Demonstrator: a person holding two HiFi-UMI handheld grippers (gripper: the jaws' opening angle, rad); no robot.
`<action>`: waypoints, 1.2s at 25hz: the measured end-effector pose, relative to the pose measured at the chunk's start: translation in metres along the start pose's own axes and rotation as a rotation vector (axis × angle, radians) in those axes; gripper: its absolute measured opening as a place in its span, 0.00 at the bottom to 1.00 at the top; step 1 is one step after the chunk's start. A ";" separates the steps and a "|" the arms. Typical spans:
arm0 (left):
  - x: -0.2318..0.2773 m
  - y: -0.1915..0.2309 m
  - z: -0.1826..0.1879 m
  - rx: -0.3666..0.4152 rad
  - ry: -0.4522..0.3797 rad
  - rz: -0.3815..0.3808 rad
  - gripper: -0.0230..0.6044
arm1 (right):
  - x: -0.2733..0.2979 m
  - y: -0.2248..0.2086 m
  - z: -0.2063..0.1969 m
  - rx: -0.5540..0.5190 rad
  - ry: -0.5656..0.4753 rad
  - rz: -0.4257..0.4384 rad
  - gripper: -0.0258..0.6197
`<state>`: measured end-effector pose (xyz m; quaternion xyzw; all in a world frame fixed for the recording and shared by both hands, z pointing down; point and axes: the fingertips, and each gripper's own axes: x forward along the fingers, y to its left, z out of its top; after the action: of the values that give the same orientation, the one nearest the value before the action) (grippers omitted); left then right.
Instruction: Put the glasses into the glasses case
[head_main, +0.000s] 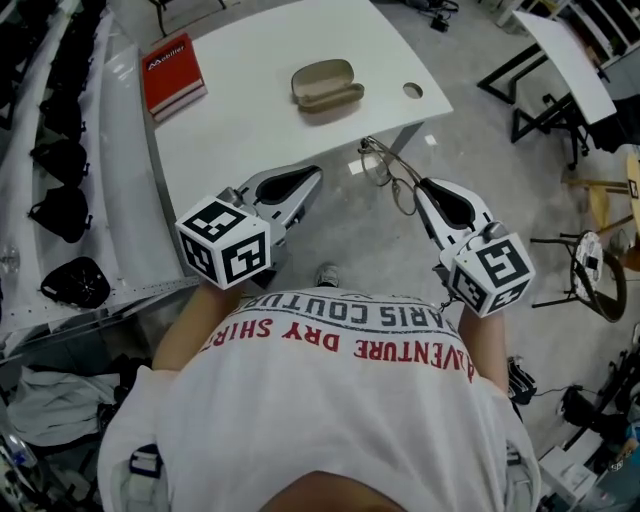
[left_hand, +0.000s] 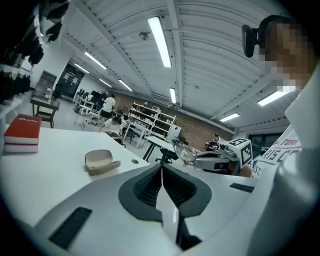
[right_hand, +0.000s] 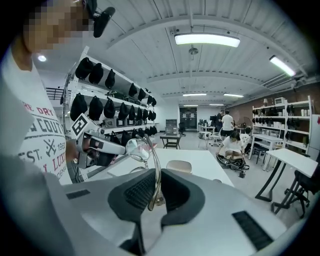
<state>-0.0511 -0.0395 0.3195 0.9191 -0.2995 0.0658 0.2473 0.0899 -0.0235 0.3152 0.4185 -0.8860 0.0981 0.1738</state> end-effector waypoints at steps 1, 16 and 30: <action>0.002 0.005 0.002 -0.001 -0.001 -0.002 0.08 | 0.005 -0.002 0.001 -0.002 0.005 -0.002 0.11; 0.013 0.045 0.006 0.011 -0.012 0.018 0.08 | 0.037 -0.023 0.000 -0.032 0.041 -0.027 0.11; 0.046 0.087 0.030 -0.016 -0.016 0.133 0.08 | 0.097 -0.073 0.023 -0.059 0.028 0.090 0.11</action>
<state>-0.0647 -0.1385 0.3421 0.8956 -0.3626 0.0722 0.2473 0.0844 -0.1455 0.3340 0.3714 -0.9039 0.0857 0.1940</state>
